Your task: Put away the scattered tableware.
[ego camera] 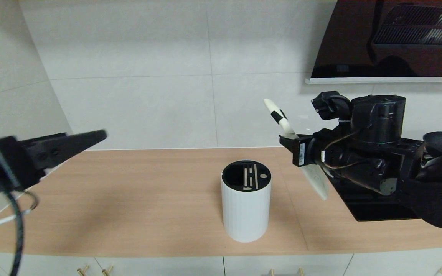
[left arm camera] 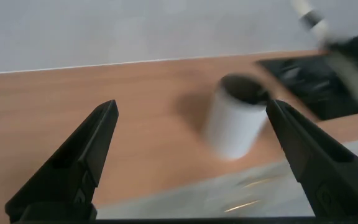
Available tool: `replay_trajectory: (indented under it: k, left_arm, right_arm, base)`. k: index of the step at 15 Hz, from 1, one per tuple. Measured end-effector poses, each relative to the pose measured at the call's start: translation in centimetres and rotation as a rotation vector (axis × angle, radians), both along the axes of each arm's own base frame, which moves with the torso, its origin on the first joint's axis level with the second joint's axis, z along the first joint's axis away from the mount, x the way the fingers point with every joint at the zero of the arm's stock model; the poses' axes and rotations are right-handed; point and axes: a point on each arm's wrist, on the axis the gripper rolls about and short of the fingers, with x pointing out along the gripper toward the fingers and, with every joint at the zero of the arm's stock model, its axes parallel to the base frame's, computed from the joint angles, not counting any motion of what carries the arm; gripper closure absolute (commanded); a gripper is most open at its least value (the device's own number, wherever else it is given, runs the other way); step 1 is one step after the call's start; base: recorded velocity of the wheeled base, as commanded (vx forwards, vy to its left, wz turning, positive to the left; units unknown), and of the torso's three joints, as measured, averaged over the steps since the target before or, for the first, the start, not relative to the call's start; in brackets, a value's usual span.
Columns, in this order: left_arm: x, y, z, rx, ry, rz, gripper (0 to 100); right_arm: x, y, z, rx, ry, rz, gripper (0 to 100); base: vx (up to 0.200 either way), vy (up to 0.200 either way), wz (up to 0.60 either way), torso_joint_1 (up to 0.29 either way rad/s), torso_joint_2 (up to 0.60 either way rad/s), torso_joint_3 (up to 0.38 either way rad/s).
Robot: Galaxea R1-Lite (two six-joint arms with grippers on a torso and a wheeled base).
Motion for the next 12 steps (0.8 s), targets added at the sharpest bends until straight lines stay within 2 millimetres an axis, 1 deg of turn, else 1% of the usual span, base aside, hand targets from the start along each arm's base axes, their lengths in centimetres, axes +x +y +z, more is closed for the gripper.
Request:
replay_trajectory:
  k: [1, 2, 3, 4, 6, 7, 9, 12]
  left_arm:
    - [2.4, -1.9, -0.2, -0.077, 0.025, -0.063, 0]
    - [4.2, -3.8, -0.6, -0.165, 0.056, -0.118, 0]
    - [5.5, -5.6, -1.0, -0.264, 0.095, -0.169, 0]
    - [6.5, -7.4, -1.7, -0.357, 0.148, -0.221, 0]
    - [7.7, -10.1, -2.6, -0.469, 0.196, -0.299, 0]
    - [8.1, -11.0, -3.0, -0.5, 0.204, -0.324, 0]
    - [8.7, -12.3, -4.2, -0.509, 0.248, -0.339, 0]
    - [9.7, -13.2, -5.8, -0.498, 0.295, -0.33, 0]
  right_arm:
    - [-0.7, 0.9, 0.1, 0.0, -0.003, 0.02, 100]
    - [-1.4, 1.7, 0.1, 0.002, -0.003, 0.044, 100]
    - [-1.9, 2.4, 0.0, 0.011, 0.005, 0.065, 100]
    - [-2.4, 3.1, -0.1, 0.029, 0.017, 0.084, 100]
    - [-3.2, 4.2, -0.4, 0.056, 0.04, 0.112, 100]
    - [-3.5, 4.7, -0.5, 0.065, 0.049, 0.121, 100]
    - [-3.9, 5.4, -0.8, 0.077, 0.062, 0.128, 100]
    - [-4.6, 6.0, -0.9, 0.079, 0.065, 0.131, 100]
  base:
    - [0.0, 0.0, 0.0, 0.0, 0.0, 0.0]
    - [0.0, 0.0, 0.0, 0.0, 0.0, 0.0]
    - [0.0, 0.0, 0.0, 0.0, 0.0, 0.0]
    - [0.0, 0.0, 0.0, 0.0, 0.0, 0.0]
    - [0.0, 0.0, 0.0, 0.0, 0.0, 0.0]
    - [0.0, 0.0, 0.0, 0.0, 0.0, 0.0]
    - [0.0, 0.0, 0.0, 0.0, 0.0, 0.0]
    - [0.0, 0.0, 0.0, 0.0, 0.0, 0.0]
